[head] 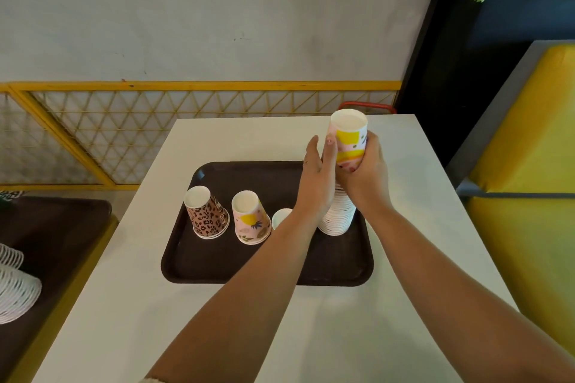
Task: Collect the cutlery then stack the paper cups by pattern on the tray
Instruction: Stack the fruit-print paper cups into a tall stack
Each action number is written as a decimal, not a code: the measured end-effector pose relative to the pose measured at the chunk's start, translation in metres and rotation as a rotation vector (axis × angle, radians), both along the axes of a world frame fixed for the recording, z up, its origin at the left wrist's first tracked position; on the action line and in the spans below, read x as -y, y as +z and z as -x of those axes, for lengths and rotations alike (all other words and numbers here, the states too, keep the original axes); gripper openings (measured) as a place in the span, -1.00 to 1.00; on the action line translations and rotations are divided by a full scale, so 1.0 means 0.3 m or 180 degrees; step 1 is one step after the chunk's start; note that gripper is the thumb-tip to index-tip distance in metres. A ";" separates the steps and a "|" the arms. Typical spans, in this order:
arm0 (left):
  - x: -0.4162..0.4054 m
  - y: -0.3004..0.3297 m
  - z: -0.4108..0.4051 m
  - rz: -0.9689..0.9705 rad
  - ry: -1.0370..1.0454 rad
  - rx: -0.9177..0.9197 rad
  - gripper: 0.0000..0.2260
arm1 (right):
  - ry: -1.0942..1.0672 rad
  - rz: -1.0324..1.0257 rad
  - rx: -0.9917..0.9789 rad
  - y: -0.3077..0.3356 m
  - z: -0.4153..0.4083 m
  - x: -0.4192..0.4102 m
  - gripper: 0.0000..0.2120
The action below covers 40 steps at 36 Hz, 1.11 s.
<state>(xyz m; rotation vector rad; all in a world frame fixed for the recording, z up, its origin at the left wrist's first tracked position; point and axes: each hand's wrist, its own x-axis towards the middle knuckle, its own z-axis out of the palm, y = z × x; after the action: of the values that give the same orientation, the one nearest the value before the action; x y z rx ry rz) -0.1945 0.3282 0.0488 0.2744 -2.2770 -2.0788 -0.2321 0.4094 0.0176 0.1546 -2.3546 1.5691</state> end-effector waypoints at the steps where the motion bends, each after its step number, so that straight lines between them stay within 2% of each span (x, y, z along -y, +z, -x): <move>1: -0.003 -0.004 0.000 0.0004 -0.0001 0.0030 -0.43 | -0.0006 -0.0008 0.0028 -0.010 0.001 0.002 -0.35; 10: -0.004 -0.025 -0.009 -0.0019 -0.0050 -0.0031 -0.59 | -0.0026 -0.0001 0.0031 -0.053 -0.003 0.012 -0.35; 19: 0.048 -0.011 -0.063 0.0211 -0.0014 -0.0017 -0.55 | -0.0121 -0.0058 0.0136 -0.029 -0.030 0.014 -0.30; 23: 0.108 -0.013 -0.106 0.0321 0.0174 -0.0039 -0.55 | -0.0310 -0.0045 -0.0176 0.006 -0.073 0.026 -0.28; 31: 0.254 0.035 -0.161 0.0764 0.0699 -0.0579 -0.70 | -0.0962 -0.0226 -0.1149 0.173 -0.165 0.104 -0.37; 35: 0.330 0.096 -0.201 0.0869 0.0999 -0.0916 -0.72 | -0.0628 -0.0244 -0.1491 0.246 -0.220 0.181 -0.48; 40: 0.417 0.162 -0.277 0.1107 0.1300 -0.1193 -0.69 | 0.0350 -0.0587 -0.1476 0.290 -0.260 0.283 -0.62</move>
<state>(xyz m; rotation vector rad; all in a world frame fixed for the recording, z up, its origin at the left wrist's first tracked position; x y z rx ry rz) -0.1114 0.2030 0.0974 0.2749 -2.0871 -1.3803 -0.1541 0.3246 0.1045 0.6267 -2.1381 1.1945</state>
